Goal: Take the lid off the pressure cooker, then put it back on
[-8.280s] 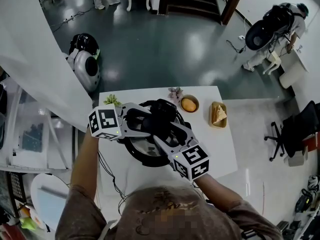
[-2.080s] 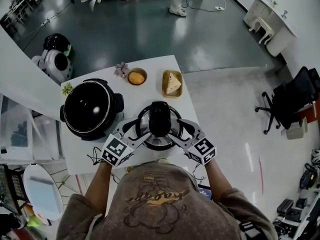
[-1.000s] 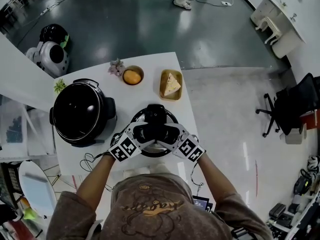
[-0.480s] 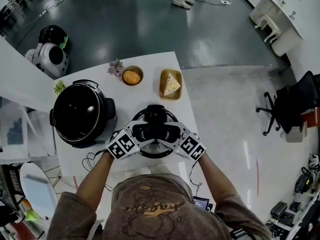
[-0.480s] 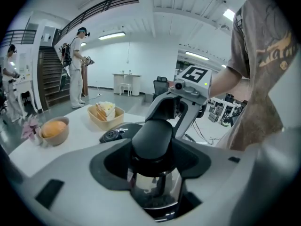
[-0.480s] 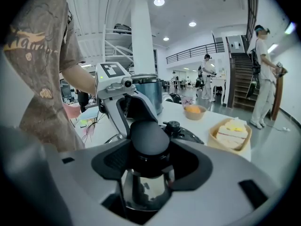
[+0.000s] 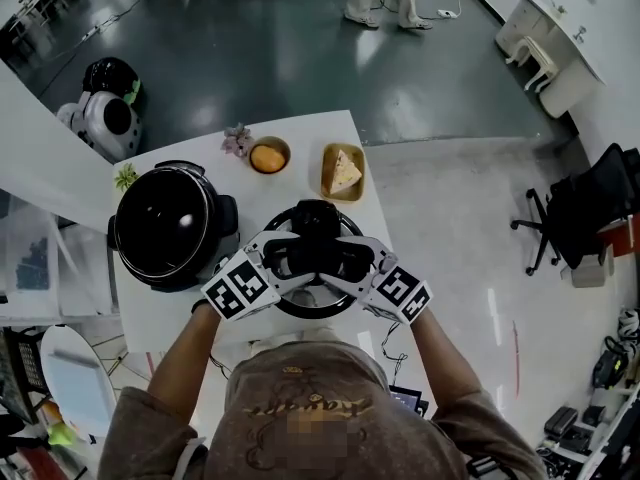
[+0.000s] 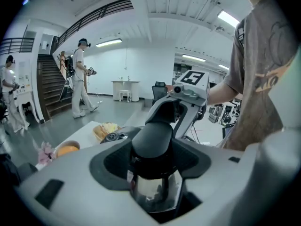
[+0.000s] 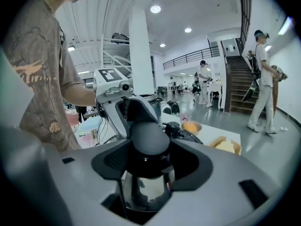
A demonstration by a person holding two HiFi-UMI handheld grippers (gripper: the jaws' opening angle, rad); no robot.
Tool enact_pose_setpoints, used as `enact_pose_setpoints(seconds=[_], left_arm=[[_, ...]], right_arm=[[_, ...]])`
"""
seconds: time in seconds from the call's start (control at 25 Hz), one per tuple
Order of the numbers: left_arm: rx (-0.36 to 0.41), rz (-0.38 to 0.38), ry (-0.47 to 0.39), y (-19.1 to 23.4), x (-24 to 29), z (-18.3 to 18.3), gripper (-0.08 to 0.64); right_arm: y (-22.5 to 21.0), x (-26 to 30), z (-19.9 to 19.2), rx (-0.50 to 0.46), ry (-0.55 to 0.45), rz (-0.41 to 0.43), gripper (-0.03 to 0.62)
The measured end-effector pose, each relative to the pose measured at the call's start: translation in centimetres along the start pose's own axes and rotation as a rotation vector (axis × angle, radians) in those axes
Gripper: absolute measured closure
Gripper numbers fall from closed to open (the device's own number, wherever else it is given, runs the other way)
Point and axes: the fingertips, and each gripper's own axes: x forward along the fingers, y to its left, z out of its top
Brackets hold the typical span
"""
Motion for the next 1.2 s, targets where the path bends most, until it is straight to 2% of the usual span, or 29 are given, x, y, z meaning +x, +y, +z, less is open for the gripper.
enact_pose_setpoints(seconds=[0.28,0.4,0.72,1.0,1.2], left_arm=[[-0.001,0.023,-0.086,-0.1,-3.7,4.6,0.291],[0.023,0.028,-0.111,-0.1,-5.7,5.6,0.291],[0.052,0.046,-0.152,1.1,-12.3,4.7,0.291],[0.09,0.084,-0.148,0.3,-14.4,7.0,0.29],[0.104,0.103,-0.15,1.8,-19.7,4.4,0.29]], right_arm=[[0.8,-2.4,5.6,-0.035,-0.04,0.001,0.334],[1.6,-2.4,7.5,-0.041,-0.052,-0.008,0.334],[4.8,1.3,12.1,-0.065,-0.074,-0.027,0.333],[5.8,0.0,14.7,-0.088,-0.111,-0.034,0.333],[8.5,4.6,17.5,-0.102,-0.125,-0.032,0.333]])
